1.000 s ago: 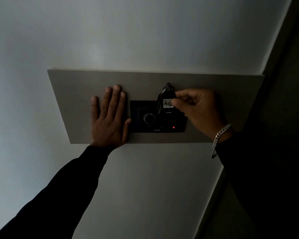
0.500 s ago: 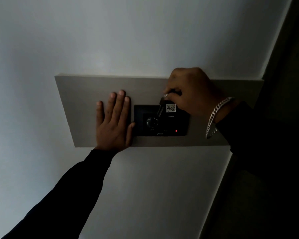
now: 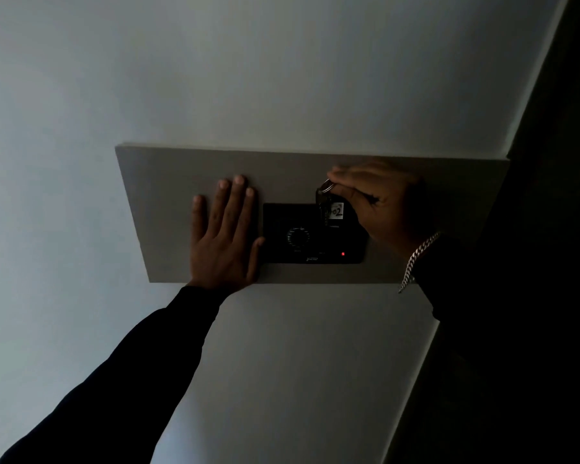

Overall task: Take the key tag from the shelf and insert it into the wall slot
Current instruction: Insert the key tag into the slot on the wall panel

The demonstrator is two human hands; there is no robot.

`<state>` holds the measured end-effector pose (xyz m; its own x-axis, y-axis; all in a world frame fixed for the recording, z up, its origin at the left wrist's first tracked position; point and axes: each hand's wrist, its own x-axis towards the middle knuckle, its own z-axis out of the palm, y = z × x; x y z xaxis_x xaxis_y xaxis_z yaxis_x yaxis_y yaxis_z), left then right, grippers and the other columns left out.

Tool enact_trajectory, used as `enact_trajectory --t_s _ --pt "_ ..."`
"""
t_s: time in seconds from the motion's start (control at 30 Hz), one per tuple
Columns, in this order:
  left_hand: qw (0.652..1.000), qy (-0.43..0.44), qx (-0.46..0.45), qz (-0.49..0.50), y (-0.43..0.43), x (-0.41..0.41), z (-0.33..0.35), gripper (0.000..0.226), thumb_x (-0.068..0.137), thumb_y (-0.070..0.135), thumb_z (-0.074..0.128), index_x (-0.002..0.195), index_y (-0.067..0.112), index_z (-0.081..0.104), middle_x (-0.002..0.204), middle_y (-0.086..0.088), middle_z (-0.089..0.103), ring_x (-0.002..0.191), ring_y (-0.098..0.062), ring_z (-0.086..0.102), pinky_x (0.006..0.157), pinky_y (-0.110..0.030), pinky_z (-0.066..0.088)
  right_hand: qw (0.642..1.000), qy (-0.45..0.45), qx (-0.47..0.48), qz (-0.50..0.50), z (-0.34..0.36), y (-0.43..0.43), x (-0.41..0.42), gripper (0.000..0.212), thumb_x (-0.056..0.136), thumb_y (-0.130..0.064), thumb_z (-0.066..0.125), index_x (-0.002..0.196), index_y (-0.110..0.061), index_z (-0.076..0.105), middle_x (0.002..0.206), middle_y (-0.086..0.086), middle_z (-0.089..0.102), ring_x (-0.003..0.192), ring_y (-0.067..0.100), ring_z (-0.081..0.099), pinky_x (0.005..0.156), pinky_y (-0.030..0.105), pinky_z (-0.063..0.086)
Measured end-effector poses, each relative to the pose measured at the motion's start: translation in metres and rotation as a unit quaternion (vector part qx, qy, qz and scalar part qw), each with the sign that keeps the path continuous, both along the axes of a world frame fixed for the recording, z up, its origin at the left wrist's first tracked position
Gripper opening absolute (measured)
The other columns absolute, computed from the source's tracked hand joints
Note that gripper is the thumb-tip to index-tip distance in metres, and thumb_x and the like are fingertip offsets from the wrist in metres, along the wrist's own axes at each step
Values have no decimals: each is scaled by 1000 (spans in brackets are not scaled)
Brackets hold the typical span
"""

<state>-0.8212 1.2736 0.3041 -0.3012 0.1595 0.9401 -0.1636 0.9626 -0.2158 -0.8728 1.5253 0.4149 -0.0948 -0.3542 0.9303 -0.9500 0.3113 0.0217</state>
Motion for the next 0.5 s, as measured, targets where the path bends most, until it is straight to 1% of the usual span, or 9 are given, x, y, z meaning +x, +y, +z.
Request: enact_trajectory --t_s 0.1,0.17,0.23,0.4,0.5 --pt "1000 -3 0 -1 0 1 1 69 99 43 27 157 9 17 167 -10 10 157 -29 8 128 -51 5 1000 21 -2 0 -3 -1 -4 16 85 -6 67 100 -4 74 101 12 76 92 16 69 85 26 55" --pt "1000 0 1 -4 -1 1 1 69 99 43 27 157 8 17 166 -11 11 157 -29 8 127 -52 5 999 32 -6 -6 -5 -1 -6 16 86 -4 66 100 -3 74 101 12 76 91 19 70 83 30 55" --pt "1000 1 -2 -4 0 1 1 69 99 43 28 157 9 17 167 -10 11 157 -29 9 127 -53 6 999 40 -8 -13 -10 -1 -8 15 87 -4 65 99 -3 74 101 12 76 89 22 70 82 30 55" --pt "1000 3 -4 1 -2 -1 -1 68 99 41 30 157 9 17 168 -7 3 157 -28 7 128 -52 4 998 41 -32 -25 -17 1 -5 14 90 -10 64 95 -5 76 95 8 77 83 21 69 76 29 55" --pt "1000 -2 -9 5 0 3 -3 68 99 41 30 157 8 17 169 -6 1 157 -28 7 127 -52 3 998 49 -30 -18 -19 1 1 12 89 -8 66 95 -5 76 94 8 78 83 21 69 77 27 54"
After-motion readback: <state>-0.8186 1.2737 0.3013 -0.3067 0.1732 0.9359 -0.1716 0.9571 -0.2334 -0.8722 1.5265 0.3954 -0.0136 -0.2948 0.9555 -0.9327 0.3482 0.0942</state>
